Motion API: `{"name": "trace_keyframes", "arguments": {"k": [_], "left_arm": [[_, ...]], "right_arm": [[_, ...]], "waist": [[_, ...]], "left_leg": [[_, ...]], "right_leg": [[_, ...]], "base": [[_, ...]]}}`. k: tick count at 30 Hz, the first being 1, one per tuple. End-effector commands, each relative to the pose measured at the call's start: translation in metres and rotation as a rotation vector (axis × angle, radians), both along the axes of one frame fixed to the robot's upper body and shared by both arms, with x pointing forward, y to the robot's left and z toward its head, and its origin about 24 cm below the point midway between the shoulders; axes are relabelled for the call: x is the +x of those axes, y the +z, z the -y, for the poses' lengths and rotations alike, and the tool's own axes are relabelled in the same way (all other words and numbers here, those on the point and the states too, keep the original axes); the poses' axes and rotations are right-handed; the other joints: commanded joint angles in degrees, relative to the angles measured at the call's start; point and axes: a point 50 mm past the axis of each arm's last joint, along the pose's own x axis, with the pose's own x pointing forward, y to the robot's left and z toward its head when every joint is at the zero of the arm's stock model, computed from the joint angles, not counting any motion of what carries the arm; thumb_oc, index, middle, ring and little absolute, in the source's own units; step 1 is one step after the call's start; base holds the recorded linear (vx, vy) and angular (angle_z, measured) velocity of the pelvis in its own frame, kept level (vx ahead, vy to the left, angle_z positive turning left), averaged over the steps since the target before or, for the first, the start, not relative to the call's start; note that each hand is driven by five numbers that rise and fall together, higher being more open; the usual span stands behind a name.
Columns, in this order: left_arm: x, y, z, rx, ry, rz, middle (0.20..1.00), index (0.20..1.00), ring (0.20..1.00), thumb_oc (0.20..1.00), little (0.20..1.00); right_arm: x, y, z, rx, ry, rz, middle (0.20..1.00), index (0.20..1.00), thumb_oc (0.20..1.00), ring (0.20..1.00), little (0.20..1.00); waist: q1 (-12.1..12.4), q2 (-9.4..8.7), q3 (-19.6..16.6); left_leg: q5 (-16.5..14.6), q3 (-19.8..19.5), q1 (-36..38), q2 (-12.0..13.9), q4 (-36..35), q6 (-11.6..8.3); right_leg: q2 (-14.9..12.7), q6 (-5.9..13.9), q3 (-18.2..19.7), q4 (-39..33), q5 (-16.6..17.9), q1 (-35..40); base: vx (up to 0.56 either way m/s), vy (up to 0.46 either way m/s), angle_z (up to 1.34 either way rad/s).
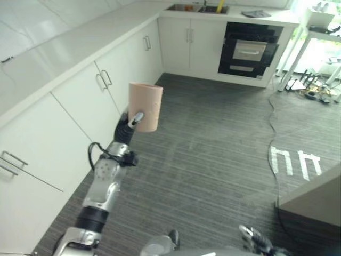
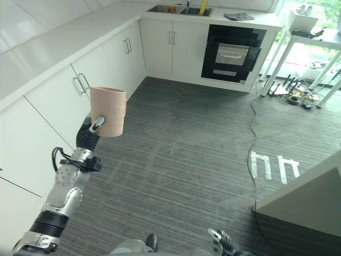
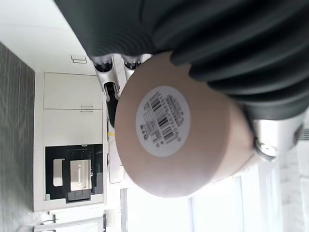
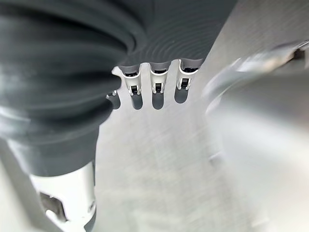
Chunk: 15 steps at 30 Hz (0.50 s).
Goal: Place the dishes in the dishwasher.
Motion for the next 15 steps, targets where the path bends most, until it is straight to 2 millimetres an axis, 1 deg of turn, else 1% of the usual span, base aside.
{"name": "trace_keyframes", "arguments": {"k": [1,2,3,4,5,6,7,8,9,10,11,12,13,14,15], "left_arm": [[0.009,0.035,0.016,0.013,-0.081,0.161,0.2,0.2,0.2,0.2,0.2],[0.009,0.035,0.017,0.022,-0.08,0.163,0.2,0.2,0.2,0.2,0.2],[0.007,0.035,0.02,0.029,-0.082,0.163,0.2,0.2,0.2,0.2,0.2],[0.004,0.033,0.018,0.036,-0.09,0.16,0.2,0.2,0.2,0.2,0.2],[0.001,0.03,0.016,0.04,-0.098,0.157,0.2,0.2,0.2,0.2,0.2],[-0.001,0.028,0.015,0.044,-0.106,0.155,0.2,0.2,0.2,0.2,0.2],[-0.002,0.025,0.016,0.051,-0.11,0.153,0.2,0.2,0.2,0.2,0.2],[-0.002,0.019,0.019,0.039,-0.102,0.129,0.2,0.2,0.2,0.2,0.2],[-0.002,0.018,0.019,0.037,-0.099,0.126,0.2,0.2,0.2,0.2,0.2],[-0.002,0.017,0.02,0.036,-0.092,0.122,0.2,0.2,0.2,0.2,0.2],[-0.002,0.016,0.02,0.035,-0.088,0.12,0.2,0.2,0.2,0.2,0.2],[-0.005,0.013,0.017,0.024,-0.069,0.116,0.2,0.2,0.2,0.2,0.2],[-0.007,0.013,0.015,0.017,-0.062,0.115,0.2,0.2,0.2,0.2,0.2],[-0.009,0.013,0.012,0.007,-0.053,0.113,0.2,0.2,0.2,0.2,0.2],[-0.01,0.013,0.01,-0.003,-0.049,0.112,0.2,0.2,0.2,0.2,0.2]], "right_arm": [[0.031,0.017,-0.002,-0.019,0.043,0.137,1.0,1.0,1.0,1.0,1.0],[0.036,0.02,-0.006,-0.009,0.044,0.156,1.0,1.0,1.0,1.0,1.0],[0.039,0.022,-0.011,0.003,0.039,0.173,1.0,1.0,1.0,1.0,1.0],[0.042,0.022,-0.017,0.013,0.037,0.186,1.0,1.0,1.0,1.0,1.0],[0.043,0.023,-0.018,0.018,0.034,0.191,1.0,1.0,1.0,1.0,1.0],[0.046,0.024,-0.019,0.021,0.032,0.192,1.0,1.0,1.0,1.0,1.0],[0.049,0.025,-0.02,0.018,0.032,0.192,1.0,1.0,1.0,1.0,1.0],[0.053,0.025,-0.019,0.011,0.025,0.166,1.0,1.0,1.0,1.0,1.0],[0.054,0.024,-0.018,0.011,0.024,0.162,1.0,1.0,1.0,1.0,1.0],[0.054,0.024,-0.018,0.01,0.027,0.153,1.0,1.0,1.0,1.0,1.0],[0.055,0.024,-0.018,0.008,0.032,0.149,1.0,1.0,1.0,1.0,1.0],[0.054,0.025,-0.012,-0.017,0.081,0.138,1.0,1.0,1.0,1.0,1.0],[0.052,0.024,-0.008,-0.027,0.093,0.134,1.0,1.0,1.0,1.0,1.0],[0.05,0.024,-0.004,-0.035,0.101,0.131,1.0,1.0,1.0,1.0,1.0],[0.048,0.024,0.001,-0.041,0.1,0.132,1.0,1.0,1.0,1.0,1.0]], "waist": [[-3.3,-0.22,-2.4],[-4.1,-0.66,-2.0],[-5.2,-1.15,-1.4],[-5.9,-0.9,-0.5],[-5.8,-0.59,-0.1],[-5.4,-0.77,-0.1],[-5.4,-0.82,-0.3],[-6.0,-1.04,-1.4],[-6.0,-0.93,-1.6],[-6.2,-0.8,-2.2],[-6.2,-0.7,-2.5],[-6.1,-0.37,-4.0],[-5.9,0.04,-4.3],[-5.4,-0.54,-4.5],[-5.0,-0.99,-4.4]], "left_leg": [[-6.0,1.1,1.5,-1.2,2.0,-2.32],[-7.4,0.7,3.4,-1.4,1.8,-2.63],[-9.6,-0.1,5.6,-1.8,1.8,-2.61],[-12.7,-0.6,8.5,-1.2,2.7,-2.35],[-14.5,-0.1,9.5,-0.7,4.2,-2.26],[-15.6,0.0,9.2,-0.8,6.4,-2.24],[-16.0,0.4,8.6,-0.7,8.6,-2.39],[-17.6,0.9,8.1,0.1,15.5,-2.86],[-17.5,0.9,8.2,0.4,16.3,-3.05],[-16.3,1.0,8.3,1.0,18.5,-3.77],[-15.5,1.1,8.2,1.5,19.7,-4.28],[-6.9,2.0,5.8,4.1,31.9,-8.14],[-4.9,1.5,4.4,4.8,37.0,-9.22],[-1.2,1.0,0.9,5.0,43.4,-10.35],[0.0,0.9,-2.8,6.2,48.1,-10.49]], "right_leg": [[5.0,-2.53,-8.9,-29.5,11.9,-2.0],[3.2,-2.32,-9.1,-36.1,14.0,-3.2],[1.2,-1.03,-7.5,-41.2,18.3,-5.4],[-1.2,-0.27,-6.4,-45.3,20.3,-8.9],[-1.6,-0.33,-7.0,-44.9,20.1,-9.2],[-1.8,-0.76,-7.9,-44.6,18.9,-8.0],[-1.2,-0.96,-7.8,-44.0,18.0,-7.0],[1.4,-2.64,-6.1,-41.2,15.9,-6.0],[1.8,-2.89,-6.0,-40.8,15.6,-6.1],[2.9,-3.76,-5.9,-40.2,14.9,-5.9],[3.5,-4.28,-6.0,-40.1,14.4,-5.7],[6.5,-7.64,-6.8,-41.7,12.2,-2.6],[7.6,-8.67,-6.9,-42.3,11.2,-1.1],[7.8,-9.94,-6.9,-43.7,10.7,0.8],[7.7,-10.96,-7.4,-44.5,10.0,2.3]], "base": [[0.54,-0.118,-0.01],[0.73,-0.185,0.09],[0.84,-0.225,0.21],[0.91,-0.222,0.19],[0.87,-0.211,0.18],[0.66,-0.167,0.09],[0.88,-0.239,0.02],[0.73,-0.194,0.03],[0.68,-0.181,0.27],[0.28,-0.074,0.38],[0.64,-0.2,0.09],[0.63,-0.2,-0.24],[0.71,-0.241,-0.58],[0.38,-0.147,-0.69],[0.36,-0.135,-0.73]]}}
